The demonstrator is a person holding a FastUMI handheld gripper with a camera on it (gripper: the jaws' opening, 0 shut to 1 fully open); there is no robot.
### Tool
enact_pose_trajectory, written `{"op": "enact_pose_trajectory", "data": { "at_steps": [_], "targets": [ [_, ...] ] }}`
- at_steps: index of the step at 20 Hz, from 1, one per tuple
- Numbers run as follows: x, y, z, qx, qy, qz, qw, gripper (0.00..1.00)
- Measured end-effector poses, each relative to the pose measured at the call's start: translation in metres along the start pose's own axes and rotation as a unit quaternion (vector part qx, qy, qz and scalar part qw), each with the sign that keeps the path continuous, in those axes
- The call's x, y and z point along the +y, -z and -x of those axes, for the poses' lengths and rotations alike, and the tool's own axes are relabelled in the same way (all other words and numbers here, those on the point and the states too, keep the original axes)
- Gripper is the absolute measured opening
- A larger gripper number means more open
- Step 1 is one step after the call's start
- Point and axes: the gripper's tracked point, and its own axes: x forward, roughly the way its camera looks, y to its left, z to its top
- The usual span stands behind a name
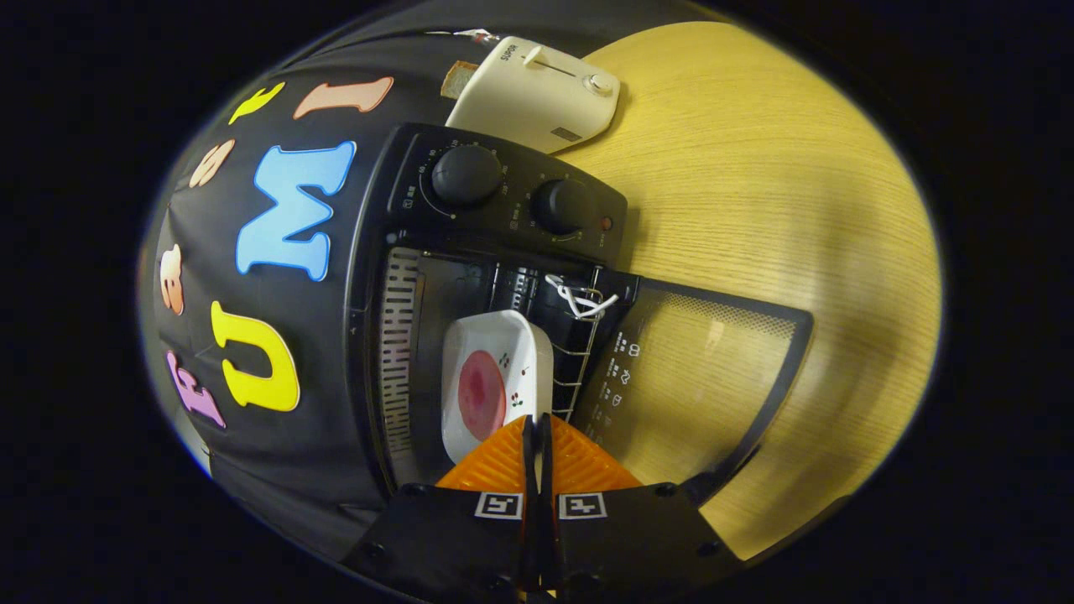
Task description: Open the toaster oven, put the food inside, and close the toaster oven door.
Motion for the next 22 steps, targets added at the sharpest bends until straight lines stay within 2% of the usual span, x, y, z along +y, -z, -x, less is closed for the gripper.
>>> {"op": "enact_pose_trajectory", "data": {
  "at_steps": [4, 6, 9, 11, 13, 15, 19, 22],
  "targets": [
    [0.007, -0.01, -0.021, -0.033, 0.003, -0.004, 0.999, 0.02],
    [0.014, -0.009, -0.031, -0.031, 0.001, -0.008, 0.999, 0.02],
    [0.015, -0.004, -0.033, -0.023, 0.005, 0.018, 1.0, 0.02],
    [0.018, -0.001, -0.028, -0.018, -0.002, 0.026, 0.999, 0.08],
    [0.019, 0.003, -0.022, -0.007, -0.008, 0.043, 0.999, 0.09],
    [0.025, 0.009, -0.011, 0.0, -0.028, 0.073, 0.997, 0.25],
    [0.02, 0.022, 0.019, 0.016, -0.037, 0.159, 0.986, 0.98],
    [0.006, 0.039, 0.044, 0.044, -0.035, 0.251, 0.966, 0.98]
  ]
}}
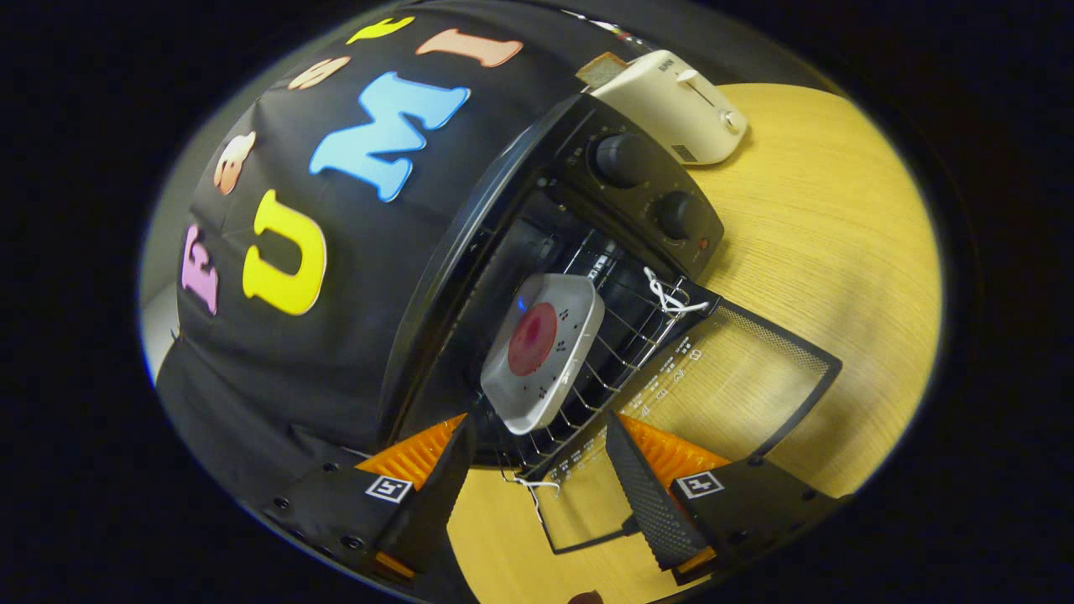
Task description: Open the toaster oven, put the food inside, and close the toaster oven door.
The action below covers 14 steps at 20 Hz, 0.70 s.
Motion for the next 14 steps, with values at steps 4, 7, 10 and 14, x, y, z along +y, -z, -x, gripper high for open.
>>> {"op": "enact_pose_trajectory", "data": {
  "at_steps": [4, 7, 10, 14],
  "targets": [
    [-0.018, 0.024, 0.028, 0.023, 0.018, 0.139, 0.99, 0.98],
    [-0.034, 0.036, 0.043, 0.041, 0.034, 0.2, 0.978, 0.98],
    [-0.053, 0.047, 0.052, 0.063, 0.058, 0.265, 0.961, 0.99],
    [-0.077, 0.062, 0.056, 0.095, 0.087, 0.339, 0.932, 0.99]
  ]
}}
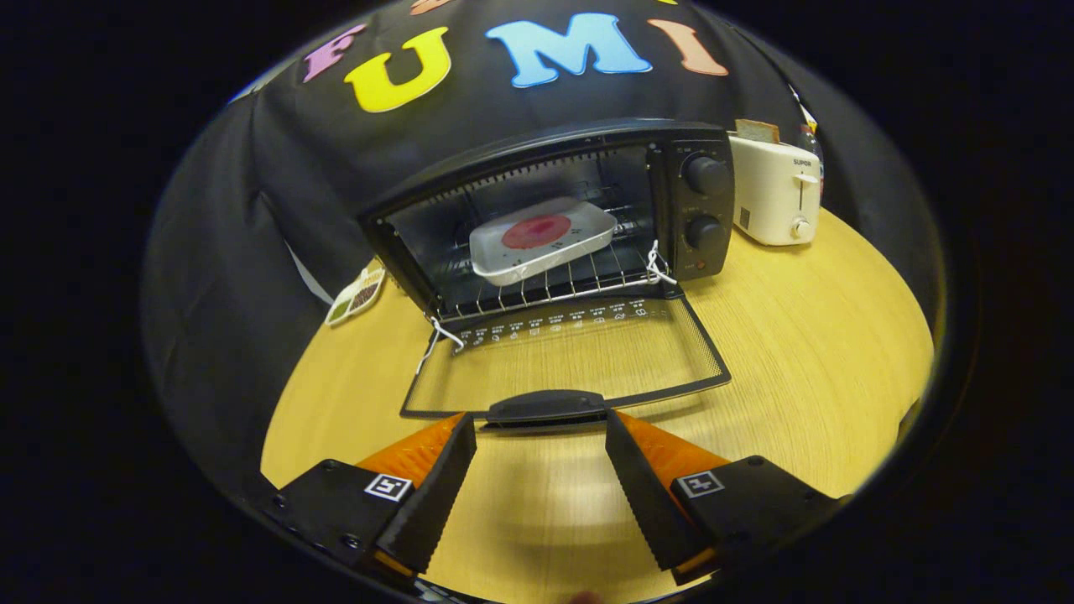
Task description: Open the toaster oven, put the food inside, and close the toaster oven door.
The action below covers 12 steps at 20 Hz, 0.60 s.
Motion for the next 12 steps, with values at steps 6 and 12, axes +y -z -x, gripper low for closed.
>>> {"op": "enact_pose_trajectory", "data": {
  "at_steps": [6, 12],
  "targets": [
    [-0.011, 0.029, -0.021, 0.053, 0.027, 0.056, 0.997, 0.99],
    [-0.016, 0.02, -0.034, 0.035, 0.056, 0.066, 0.996, 0.97]
  ]
}}
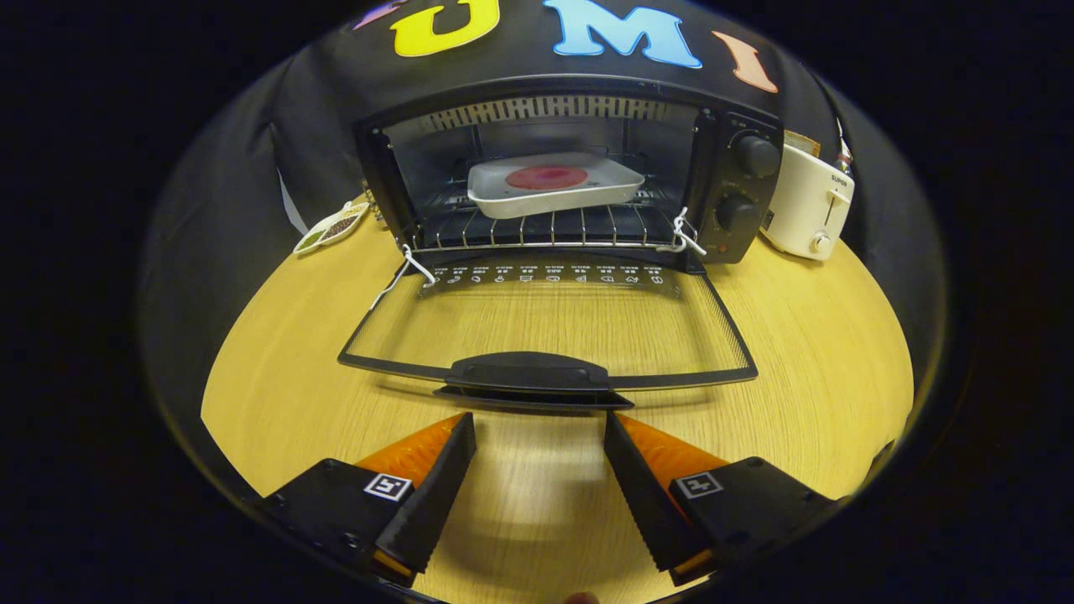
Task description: Open the toaster oven, put the food inside, and close the toaster oven door.
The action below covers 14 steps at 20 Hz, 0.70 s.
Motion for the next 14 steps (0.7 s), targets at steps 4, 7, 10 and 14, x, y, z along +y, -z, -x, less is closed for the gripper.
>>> {"op": "enact_pose_trajectory", "data": {
  "at_steps": [4, 7, 10, 14],
  "targets": [
    [0.001, 0.0, -0.001, -0.011, 0.015, -0.005, 1.0, 0.96],
    [0.002, -0.006, 0.007, -0.019, 0.015, -0.022, 0.999, 0.96],
    [0.003, -0.014, 0.018, -0.041, 0.02, -0.017, 0.999, 0.95],
    [0.005, -0.027, 0.035, -0.073, 0.027, -0.02, 0.997, 0.95]
  ]
}}
